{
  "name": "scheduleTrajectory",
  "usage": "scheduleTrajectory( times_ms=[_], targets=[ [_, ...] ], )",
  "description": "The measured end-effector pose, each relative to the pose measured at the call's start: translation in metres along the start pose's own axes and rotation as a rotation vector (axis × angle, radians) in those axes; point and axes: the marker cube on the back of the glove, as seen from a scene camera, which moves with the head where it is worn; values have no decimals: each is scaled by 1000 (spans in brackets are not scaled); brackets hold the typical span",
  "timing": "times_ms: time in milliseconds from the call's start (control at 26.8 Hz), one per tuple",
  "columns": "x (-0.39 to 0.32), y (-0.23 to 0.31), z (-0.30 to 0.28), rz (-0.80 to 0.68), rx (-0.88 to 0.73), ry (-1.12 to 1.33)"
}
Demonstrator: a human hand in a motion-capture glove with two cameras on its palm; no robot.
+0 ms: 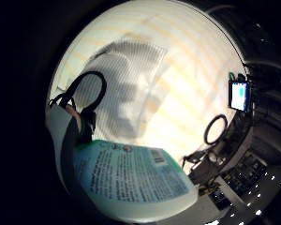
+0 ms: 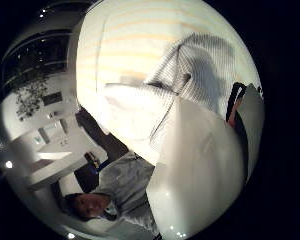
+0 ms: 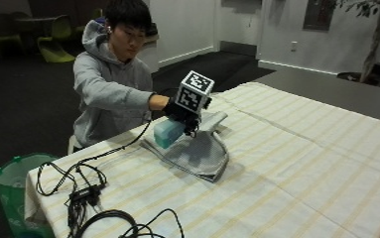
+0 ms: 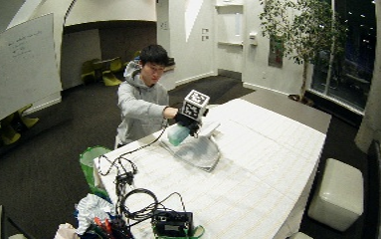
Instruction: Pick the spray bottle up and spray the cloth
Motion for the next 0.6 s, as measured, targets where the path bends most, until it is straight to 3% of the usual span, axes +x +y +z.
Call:
scheduleTrajectory(
  times_ms=[261,597],
  targets=[
    [-34,8,4,-140,76,-186],
    [-138,38,-43,-535,448,-888]
  ],
)
